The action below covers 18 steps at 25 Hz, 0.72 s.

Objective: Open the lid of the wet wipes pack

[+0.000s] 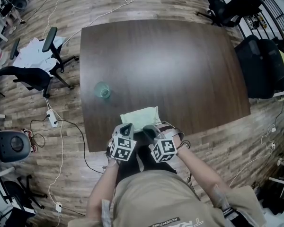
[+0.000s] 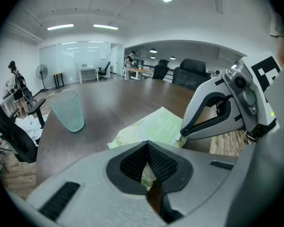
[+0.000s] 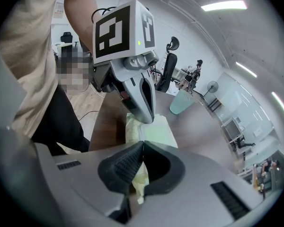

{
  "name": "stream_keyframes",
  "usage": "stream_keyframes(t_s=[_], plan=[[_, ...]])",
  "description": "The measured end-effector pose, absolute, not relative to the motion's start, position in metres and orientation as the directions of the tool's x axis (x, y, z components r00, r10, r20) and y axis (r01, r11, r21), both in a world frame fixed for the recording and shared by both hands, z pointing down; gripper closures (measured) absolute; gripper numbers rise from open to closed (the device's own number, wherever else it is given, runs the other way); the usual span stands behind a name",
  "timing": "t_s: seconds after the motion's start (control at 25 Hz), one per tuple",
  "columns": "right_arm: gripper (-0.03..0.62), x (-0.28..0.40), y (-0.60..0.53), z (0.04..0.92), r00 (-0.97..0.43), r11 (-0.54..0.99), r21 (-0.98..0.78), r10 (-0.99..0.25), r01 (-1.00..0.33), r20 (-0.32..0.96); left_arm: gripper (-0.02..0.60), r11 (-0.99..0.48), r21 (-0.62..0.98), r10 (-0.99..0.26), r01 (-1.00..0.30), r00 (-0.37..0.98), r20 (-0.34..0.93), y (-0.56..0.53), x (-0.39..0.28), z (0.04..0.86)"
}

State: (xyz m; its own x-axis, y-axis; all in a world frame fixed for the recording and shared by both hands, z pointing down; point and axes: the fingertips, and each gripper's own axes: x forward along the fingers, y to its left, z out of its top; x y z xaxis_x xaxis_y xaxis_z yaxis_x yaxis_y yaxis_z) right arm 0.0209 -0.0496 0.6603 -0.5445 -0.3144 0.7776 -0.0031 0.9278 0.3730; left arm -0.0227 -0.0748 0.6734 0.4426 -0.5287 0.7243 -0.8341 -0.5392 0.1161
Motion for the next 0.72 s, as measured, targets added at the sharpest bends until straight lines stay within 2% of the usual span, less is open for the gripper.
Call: stream_keyframes(t_s=[0.16,0.4,0.6,0.72], plan=[[0.58,0.022,-0.078,0.643,-0.553,0.911,0.393,-0.394,-0.126,0.735,0.572,-0.54,0.116,-0.53,-0.834,0.444,0.723,-0.076,-0.028,0.676],[0.577,0.021,-0.06,0.647,-0.565,0.939,0.342,-0.292,-0.018,0.772,0.572,-0.526,0.134,-0.525,-0.84,0.445,0.725,-0.074,-0.023,0.672],[0.576,0.021,-0.05,0.664,-0.534,0.932,0.357,-0.274,0.058,0.8,0.572,-0.525,0.142,-0.524,-0.839,0.45,0.723,-0.076,-0.022,0.672],[0.515,0.017,-0.053,0.665,-0.525,0.925,0.369,-0.273,0.086,0.806,0.572,-0.523,0.143,-0.528,-0.84,0.451,0.719,-0.075,-0.025,0.675]])
